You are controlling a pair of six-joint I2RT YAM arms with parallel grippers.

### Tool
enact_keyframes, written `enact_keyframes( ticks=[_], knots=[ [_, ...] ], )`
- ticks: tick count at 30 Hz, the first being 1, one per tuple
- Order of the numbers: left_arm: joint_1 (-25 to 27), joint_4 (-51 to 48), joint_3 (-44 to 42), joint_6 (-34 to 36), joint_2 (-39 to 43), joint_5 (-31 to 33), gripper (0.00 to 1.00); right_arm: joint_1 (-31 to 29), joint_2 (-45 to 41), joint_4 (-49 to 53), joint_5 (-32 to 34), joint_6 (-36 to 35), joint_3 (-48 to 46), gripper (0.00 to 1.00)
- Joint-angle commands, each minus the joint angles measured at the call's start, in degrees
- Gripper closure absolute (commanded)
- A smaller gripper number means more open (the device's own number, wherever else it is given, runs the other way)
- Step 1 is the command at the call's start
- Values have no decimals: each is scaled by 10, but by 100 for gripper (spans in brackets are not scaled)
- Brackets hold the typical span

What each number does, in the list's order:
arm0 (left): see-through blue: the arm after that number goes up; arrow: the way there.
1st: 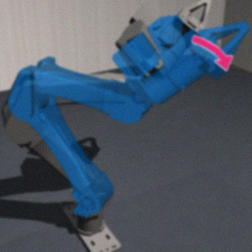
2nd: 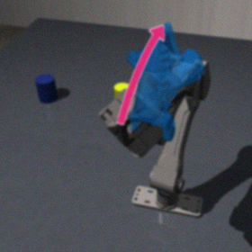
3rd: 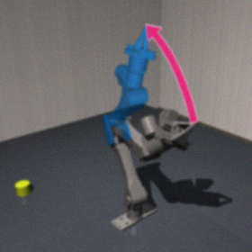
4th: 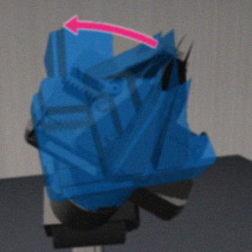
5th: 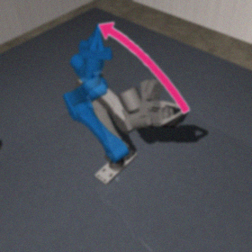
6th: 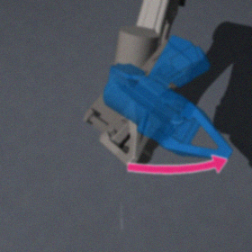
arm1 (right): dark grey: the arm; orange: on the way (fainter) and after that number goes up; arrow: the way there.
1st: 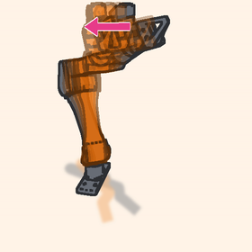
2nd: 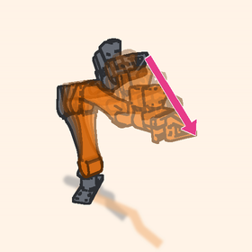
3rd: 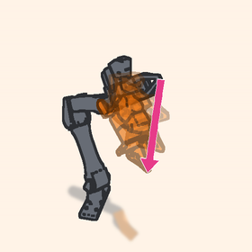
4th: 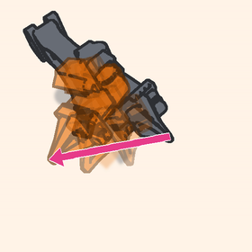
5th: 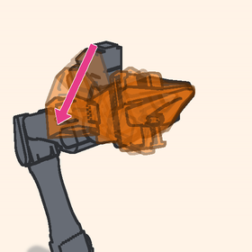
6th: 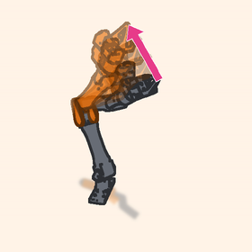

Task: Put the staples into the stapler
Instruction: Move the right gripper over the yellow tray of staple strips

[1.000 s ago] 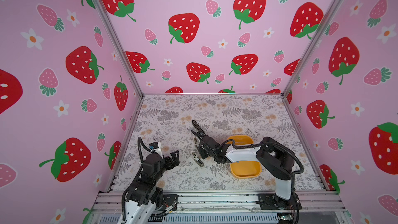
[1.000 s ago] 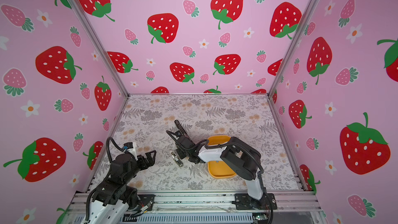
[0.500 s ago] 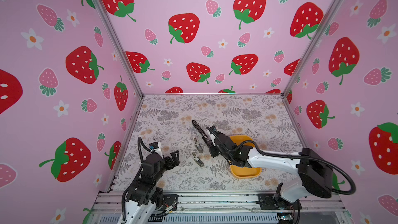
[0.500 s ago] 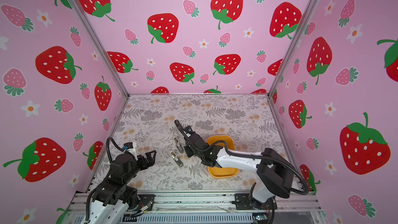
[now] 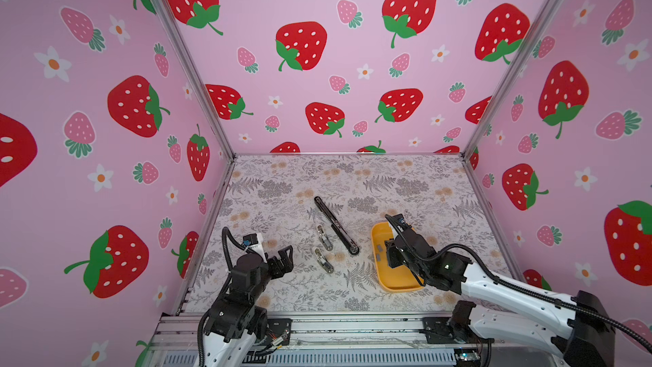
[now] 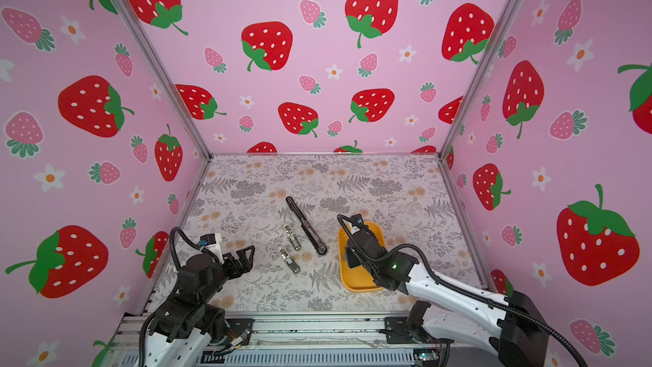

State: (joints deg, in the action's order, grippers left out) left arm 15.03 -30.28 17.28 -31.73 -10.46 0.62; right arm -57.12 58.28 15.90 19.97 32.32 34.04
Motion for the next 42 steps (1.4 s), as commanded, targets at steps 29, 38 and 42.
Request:
enact_keyframes(
  ticks=[29,38,42],
  knots=[
    [4,-4,-2,-6,-20,24,0,158,143,-21,-134,-8,2,70],
    [3,-6,-3,-8,-13,24,1,140,161,-31,-142,20,-19,63],
    [4,-5,-4,-7,-13,24,0,140,178,-44,-149,25,-28,63]
  ],
)
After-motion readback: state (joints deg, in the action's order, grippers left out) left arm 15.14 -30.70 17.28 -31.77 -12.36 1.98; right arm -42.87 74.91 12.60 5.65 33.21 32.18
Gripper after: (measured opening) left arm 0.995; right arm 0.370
